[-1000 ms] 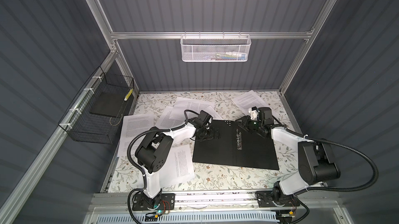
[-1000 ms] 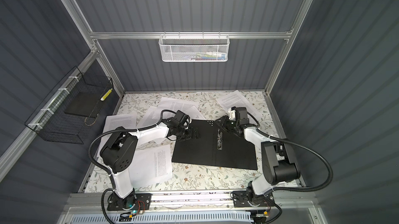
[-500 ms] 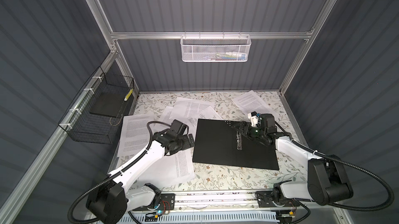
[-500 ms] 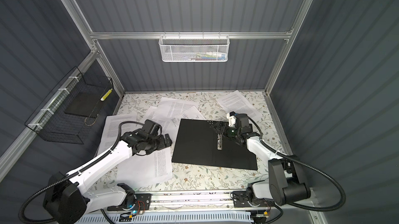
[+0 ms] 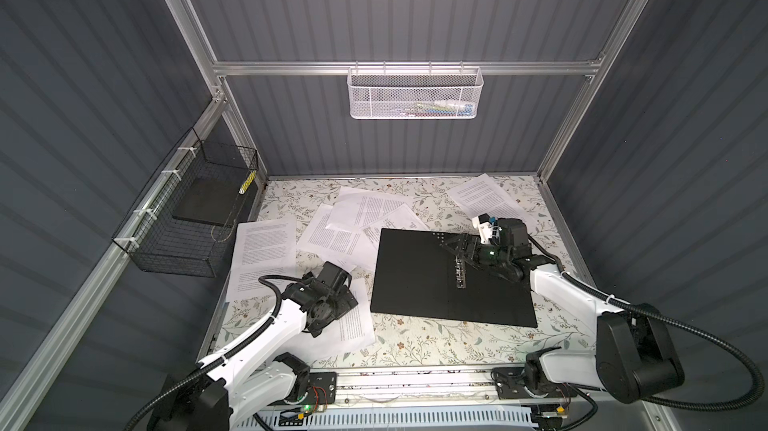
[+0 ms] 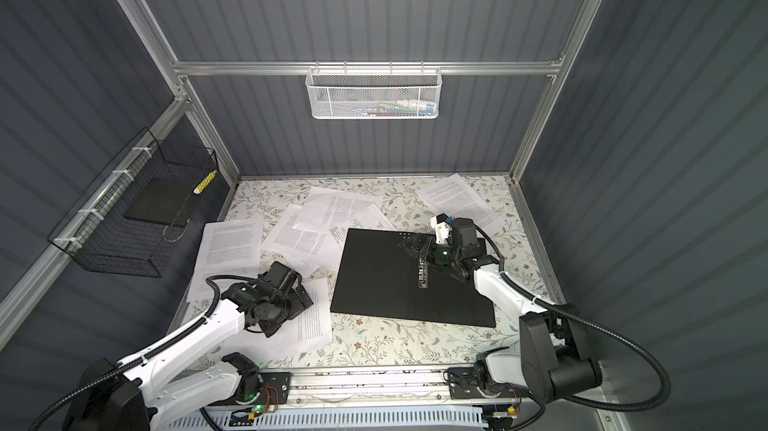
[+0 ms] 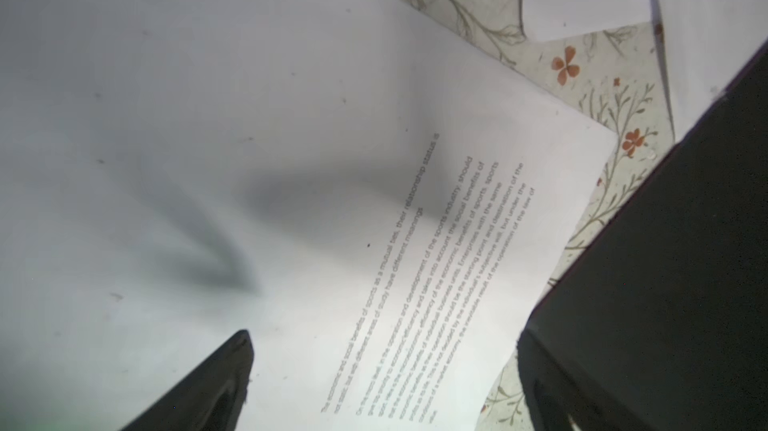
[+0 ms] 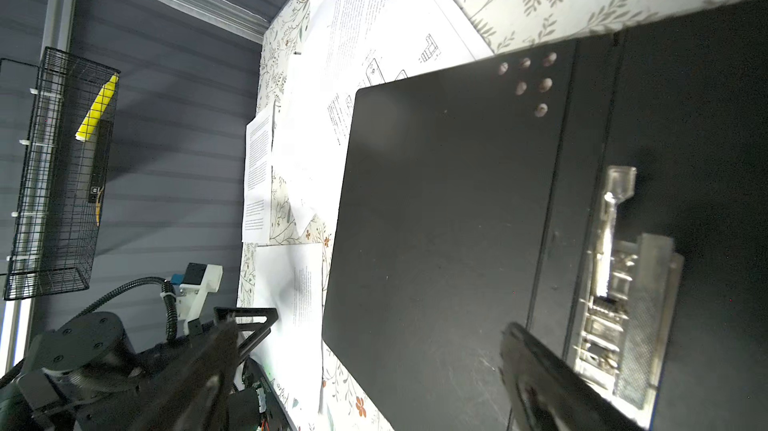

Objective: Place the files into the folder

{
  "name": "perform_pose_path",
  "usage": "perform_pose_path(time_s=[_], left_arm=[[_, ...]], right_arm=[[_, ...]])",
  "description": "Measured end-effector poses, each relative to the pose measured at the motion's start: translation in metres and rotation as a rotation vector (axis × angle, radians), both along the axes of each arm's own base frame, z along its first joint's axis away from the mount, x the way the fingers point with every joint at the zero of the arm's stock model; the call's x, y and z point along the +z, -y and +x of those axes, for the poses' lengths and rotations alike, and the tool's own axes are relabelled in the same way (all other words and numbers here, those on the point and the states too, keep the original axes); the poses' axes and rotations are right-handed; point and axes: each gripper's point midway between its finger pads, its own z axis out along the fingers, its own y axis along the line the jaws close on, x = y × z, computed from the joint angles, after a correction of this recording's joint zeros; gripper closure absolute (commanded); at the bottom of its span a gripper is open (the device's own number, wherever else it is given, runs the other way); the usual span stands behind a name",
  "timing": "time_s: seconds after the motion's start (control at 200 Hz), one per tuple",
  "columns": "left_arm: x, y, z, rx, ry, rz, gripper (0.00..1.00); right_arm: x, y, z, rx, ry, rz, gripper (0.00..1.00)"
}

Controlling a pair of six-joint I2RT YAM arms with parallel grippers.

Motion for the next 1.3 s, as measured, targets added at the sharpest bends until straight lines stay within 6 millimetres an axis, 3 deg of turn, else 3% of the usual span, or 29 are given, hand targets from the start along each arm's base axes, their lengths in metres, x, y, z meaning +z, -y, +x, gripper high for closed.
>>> perform_pose_path(time_s=[0.22,0.38,0.7,0.865,0.94,1.085,1.211,1.301], left_arm=[[-0.022,-0.004,0.015,-0.003,-0.007,0.087,0.00],[-0.023,-0.004,0.042,-0.031,0.035,0.152,0.00],[-0.023,0.016,0.139,-0.102,0.109,0.244,0.00],[-0.016,0.043,0.199,-0.164,0.163,0.200,0.00],[-0.009,0.056,0.212,-0.192,0.189,0.158,0.00],[0.020,0.056,0.205,-0.194,0.237,0.124,0.00],[0.058,0.045,0.181,-0.140,0.308,0.047,0.00],[0.064,0.028,0.161,-0.053,0.331,-0.039,0.00]], right_arm=[[0.001,-0.002,-0.002,0.012,-0.003,0.009,0.01],[0.001,-0.002,-0.004,0.015,-0.010,0.009,0.01],[0.005,-0.002,-0.006,0.019,-0.004,0.014,0.01],[0.005,-0.002,-0.006,0.020,-0.003,0.015,0.01],[0.005,-0.002,-0.006,0.019,-0.002,0.015,0.01],[0.007,-0.002,-0.005,0.019,0.008,0.017,0.01],[0.006,-0.005,-0.005,0.024,0.009,0.015,0.01],[0.004,-0.009,-0.006,0.036,0.005,0.015,0.01]])
